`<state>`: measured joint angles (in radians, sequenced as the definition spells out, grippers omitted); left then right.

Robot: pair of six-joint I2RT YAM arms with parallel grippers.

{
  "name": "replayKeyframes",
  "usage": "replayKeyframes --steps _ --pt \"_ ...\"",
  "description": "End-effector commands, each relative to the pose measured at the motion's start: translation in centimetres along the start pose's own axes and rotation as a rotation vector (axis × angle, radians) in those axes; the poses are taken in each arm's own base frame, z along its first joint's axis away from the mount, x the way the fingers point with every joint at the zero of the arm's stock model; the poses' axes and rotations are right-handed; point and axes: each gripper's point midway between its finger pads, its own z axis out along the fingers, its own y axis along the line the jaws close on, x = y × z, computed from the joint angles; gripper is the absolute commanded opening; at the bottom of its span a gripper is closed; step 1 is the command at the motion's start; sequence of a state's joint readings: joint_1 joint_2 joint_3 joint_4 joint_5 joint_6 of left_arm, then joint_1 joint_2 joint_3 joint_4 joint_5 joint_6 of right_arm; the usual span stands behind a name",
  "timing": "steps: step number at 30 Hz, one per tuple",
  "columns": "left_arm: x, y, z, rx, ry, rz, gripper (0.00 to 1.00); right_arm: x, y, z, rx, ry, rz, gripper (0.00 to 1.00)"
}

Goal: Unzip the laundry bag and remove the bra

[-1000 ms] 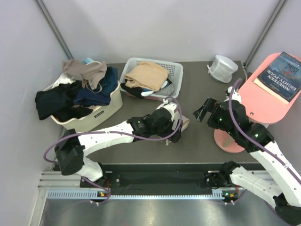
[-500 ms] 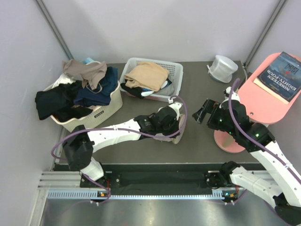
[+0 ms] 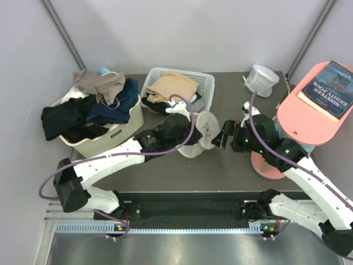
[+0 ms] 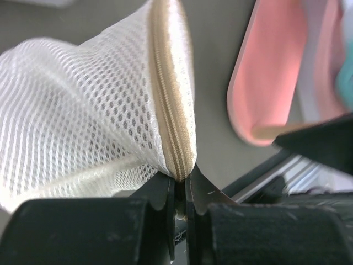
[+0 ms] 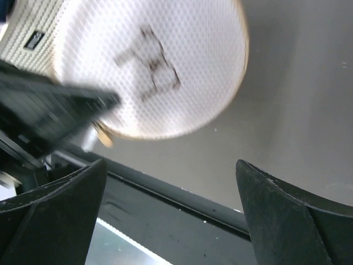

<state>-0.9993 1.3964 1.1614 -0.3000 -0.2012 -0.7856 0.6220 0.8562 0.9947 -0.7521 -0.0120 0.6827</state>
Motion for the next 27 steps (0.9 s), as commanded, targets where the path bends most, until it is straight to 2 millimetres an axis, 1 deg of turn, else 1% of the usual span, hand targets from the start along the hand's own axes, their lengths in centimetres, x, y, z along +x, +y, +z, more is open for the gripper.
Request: replayKeyframes --steps 1,2,3,4,5,6,7,11,13,14,15,17,18,20,21,22,23,25,27 --pt "-4.5 0.7 -2.0 -0.02 -0.143 -0.123 0.0 -1.9 3.8 -0.5 -0.134 -0.058 -0.074 0.98" --pt "-4.6 1.1 -2.1 -0.031 -0.141 -0.141 0.0 -1.9 4.8 -0.9 -0.173 -0.064 -0.113 0.98" --pt "-5.1 1.8 -2.1 -0.046 -0.145 -0.165 0.0 -2.0 5.4 -1.0 -0.197 -0.069 -0.134 0.98" --pt "-5.1 2.1 -2.0 -0.049 -0.14 -0.195 0.0 -2.3 6.2 -1.2 -0.23 -0.095 -0.155 0.94" --pt "-5.1 2.2 -2.0 -0.043 -0.131 -0.212 0.0 -1.8 6.7 -1.1 -0.256 -0.093 -0.205 0.9" --pt "-5.2 2.7 -1.9 -0.054 -0.132 -0.229 0.0 -1.7 7.1 -1.0 -0.272 -0.091 -0.227 0.86" --pt "-5.3 2.8 -1.9 -0.056 -0.133 -0.252 0.0 -1.5 7.2 -0.8 -0.274 -0.085 -0.244 0.81" --pt "-5.5 3.1 -2.0 -0.06 -0.126 -0.306 0.0 -0.7 8.4 0.9 -0.272 -0.051 -0.304 0.69" --pt "-5.3 3.4 -1.9 -0.065 -0.118 -0.332 0.0 -0.8 9.3 1.5 -0.285 -0.069 -0.311 0.64" --pt "-5.1 3.4 -1.9 -0.065 -0.112 -0.337 0.0 -0.5 9.4 2.1 -0.284 -0.064 -0.308 0.63" --pt "-5.0 3.4 -1.8 -0.062 -0.102 -0.354 0.0 -1.2 9.6 2.4 -0.278 -0.098 -0.297 0.62" --pt "-4.6 3.4 -1.8 -0.058 -0.089 -0.367 0.0 -1.0 9.5 3.3 -0.266 -0.101 -0.285 0.6" --pt "-4.3 3.3 -1.7 -0.052 -0.078 -0.38 0.0 -1.4 9.7 3.6 -0.263 -0.12 -0.281 0.59" --pt "-4.1 3.3 -1.8 -0.05 -0.07 -0.391 0.0 -1.5 9.7 4.2 -0.255 -0.128 -0.278 0.57" --pt "-3.9 3.4 -1.7 -0.052 -0.064 -0.398 0.0 -1.8 10.0 4.4 -0.264 -0.142 -0.276 0.56" --pt "-3.9 3.3 -1.8 -0.05 -0.066 -0.403 0.0 -1.6 10.0 4.8 -0.256 -0.129 -0.28 0.54" --pt "-3.7 3.5 -1.8 -0.055 -0.063 -0.405 0.0 -1.8 10.3 4.9 -0.259 -0.132 -0.289 0.53" --pt "-3.8 3.6 -1.9 -0.054 -0.07 -0.416 0.0 -1.2 10.2 5.7 -0.244 -0.097 -0.308 0.51" --pt "-3.8 3.6 -1.9 -0.055 -0.069 -0.418 0.0 -1.0 10.6 5.8 -0.25 -0.089 -0.319 0.48"
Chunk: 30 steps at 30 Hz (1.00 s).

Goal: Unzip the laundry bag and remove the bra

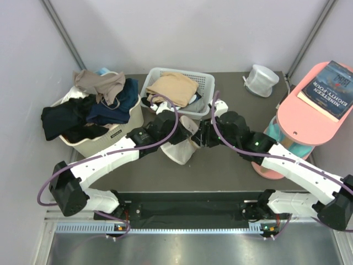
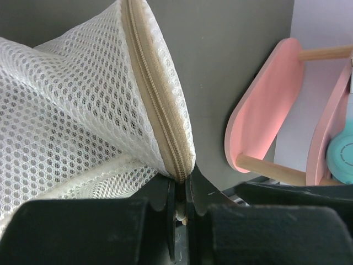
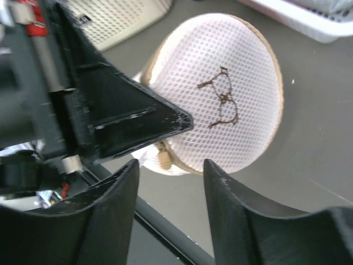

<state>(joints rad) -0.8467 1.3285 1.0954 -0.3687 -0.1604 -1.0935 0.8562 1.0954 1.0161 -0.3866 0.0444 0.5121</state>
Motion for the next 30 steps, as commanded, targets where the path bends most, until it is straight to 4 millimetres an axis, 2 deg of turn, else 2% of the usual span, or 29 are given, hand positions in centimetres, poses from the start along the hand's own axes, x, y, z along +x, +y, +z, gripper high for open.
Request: replayKeyframes --steps 1,16,23,27,30 --pt "-1.1 -1.8 -1.3 0.071 -0.032 -0.048 0.0 -1.5 1.8 0.8 -0.037 -0.036 -0.037 0.48" --pt "-1.2 -2.2 -1.6 0.089 -0.033 -0.067 0.0 0.3 2.0 2.3 -0.044 0.026 -0.064 0.38" --pt "-1.1 -2.2 -1.5 0.091 -0.029 -0.07 0.0 0.4 2.2 2.6 -0.051 0.026 -0.083 0.34" --pt "-1.1 -2.3 -1.5 0.093 -0.028 -0.072 0.0 0.2 2.1 2.8 -0.043 0.025 -0.091 0.14" --pt "-1.2 -2.1 -1.5 0.086 -0.028 -0.069 0.0 0.3 2.0 2.8 -0.041 0.029 -0.101 0.04"
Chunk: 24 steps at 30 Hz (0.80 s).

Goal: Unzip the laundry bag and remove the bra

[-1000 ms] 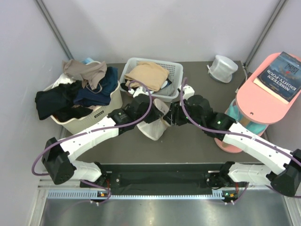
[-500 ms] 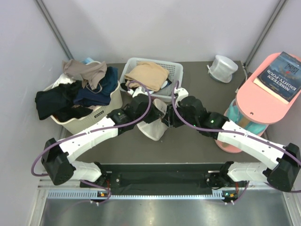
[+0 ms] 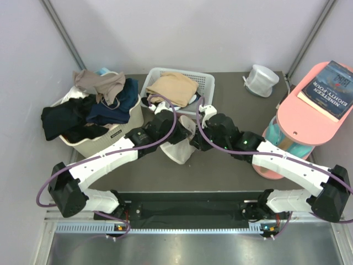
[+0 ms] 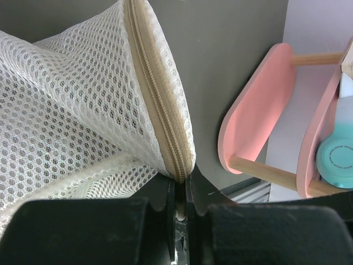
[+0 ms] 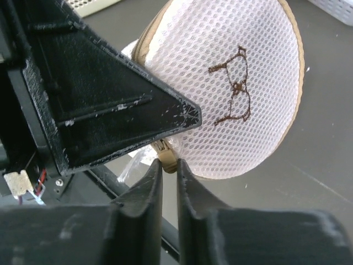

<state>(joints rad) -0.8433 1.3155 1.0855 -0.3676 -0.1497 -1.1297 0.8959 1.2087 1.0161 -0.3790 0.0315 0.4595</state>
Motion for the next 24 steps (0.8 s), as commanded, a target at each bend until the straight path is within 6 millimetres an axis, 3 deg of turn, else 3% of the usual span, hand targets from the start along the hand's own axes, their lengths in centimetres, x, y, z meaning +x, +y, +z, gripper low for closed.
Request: replayKeyframes --steps 1,11,22,24 --pt "-1.3 -1.9 -1.2 0.076 -0.034 -0.033 0.0 -3.0 1.7 -0.4 -0.041 -0.085 -0.029 0.01" --pt "-4.6 -0.2 -1.8 0.061 -0.082 -0.084 0.0 -0.4 1.5 -0.5 -0.055 -0.026 -0.046 0.0" --pt "-6.4 -0.3 -2.7 0.157 -0.055 -0.102 0.0 3.4 -0.8 -0.2 0.007 0.054 -0.043 0.0" --pt "-7.1 0.4 -3.0 0.175 -0.058 -0.118 0.0 4.1 -1.2 -0.1 0.02 0.067 -0.039 0.0"
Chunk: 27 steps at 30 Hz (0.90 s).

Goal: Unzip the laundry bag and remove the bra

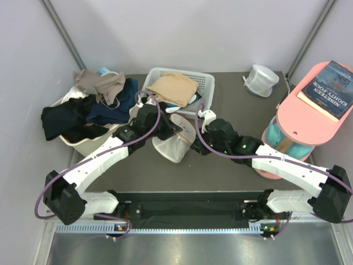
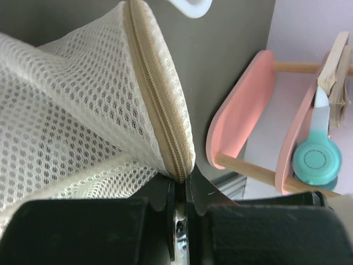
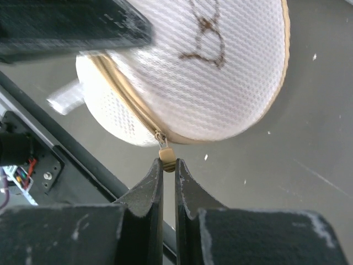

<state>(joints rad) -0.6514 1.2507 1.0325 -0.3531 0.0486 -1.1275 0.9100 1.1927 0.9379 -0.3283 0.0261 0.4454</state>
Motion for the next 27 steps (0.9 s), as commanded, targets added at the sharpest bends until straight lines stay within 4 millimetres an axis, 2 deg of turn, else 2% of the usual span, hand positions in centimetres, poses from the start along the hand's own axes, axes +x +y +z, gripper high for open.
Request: replayKeyframes --steps 1,5,8,9,10,12,14,15,17,18,22,23,24,25,26,27 --pt "-3.0 -2.4 -2.1 0.176 -0.048 -0.004 0.0 2.2 -1.0 -0.6 0.038 0.051 -0.016 0.0" --pt "-2.5 -1.5 -1.7 0.226 0.027 -0.003 0.0 2.8 -1.6 -0.6 0.057 0.064 -0.024 0.0" --pt "-3.0 -0.8 -1.6 0.227 0.033 -0.002 0.0 2.7 -1.7 -0.6 0.067 0.068 -0.038 0.0" --pt "-3.2 -0.6 -1.7 0.219 0.027 0.009 0.03 2.4 -1.5 -0.7 0.063 0.065 -0.041 0.0" --pt "-3.3 -0.6 -1.9 0.215 0.022 0.014 0.25 2.2 -1.2 -0.6 0.054 0.061 -0.04 0.0" --pt "-3.3 -0.2 -2.5 0.169 0.022 0.029 0.49 1.0 -0.1 -0.3 0.024 0.041 -0.045 0.0" --pt "-3.5 0.1 -3.6 0.131 0.009 0.029 0.69 0.2 1.6 0.3 -0.015 0.038 -0.061 0.0" --pt "-3.4 1.8 -4.0 0.051 -0.003 0.016 0.71 -0.1 2.2 0.5 -0.028 0.035 -0.068 0.0" --pt "-3.2 3.2 -5.6 -0.009 -0.031 0.01 0.77 -0.4 4.1 1.4 -0.06 0.045 -0.091 0.0" --pt "-2.7 5.0 -6.2 -0.085 -0.031 0.002 0.78 -0.5 4.7 1.6 -0.068 0.046 -0.097 0.0" --pt "-1.5 6.9 -9.5 -0.124 -0.058 -0.033 0.8 -0.3 7.2 3.0 -0.104 0.064 -0.126 0.0" --pt "-0.8 7.8 -9.5 -0.13 -0.049 -0.05 0.8 0.1 7.9 3.3 -0.113 0.073 -0.14 0.0" --pt "-0.5 7.7 -9.7 -0.106 -0.052 -0.08 0.8 0.1 8.2 3.5 -0.116 0.074 -0.147 0.0" --pt "-0.7 6.4 -10.4 -0.021 -0.081 -0.081 0.8 0.2 8.3 3.6 -0.115 0.074 -0.151 0.0" --pt "-0.2 7.0 -10.0 -0.011 -0.076 -0.097 0.8 0.3 8.9 3.8 -0.122 0.079 -0.159 0.0" --pt "-0.2 6.8 -10.1 0.016 -0.086 -0.113 0.8 0.4 9.0 3.9 -0.121 0.079 -0.162 0.0"
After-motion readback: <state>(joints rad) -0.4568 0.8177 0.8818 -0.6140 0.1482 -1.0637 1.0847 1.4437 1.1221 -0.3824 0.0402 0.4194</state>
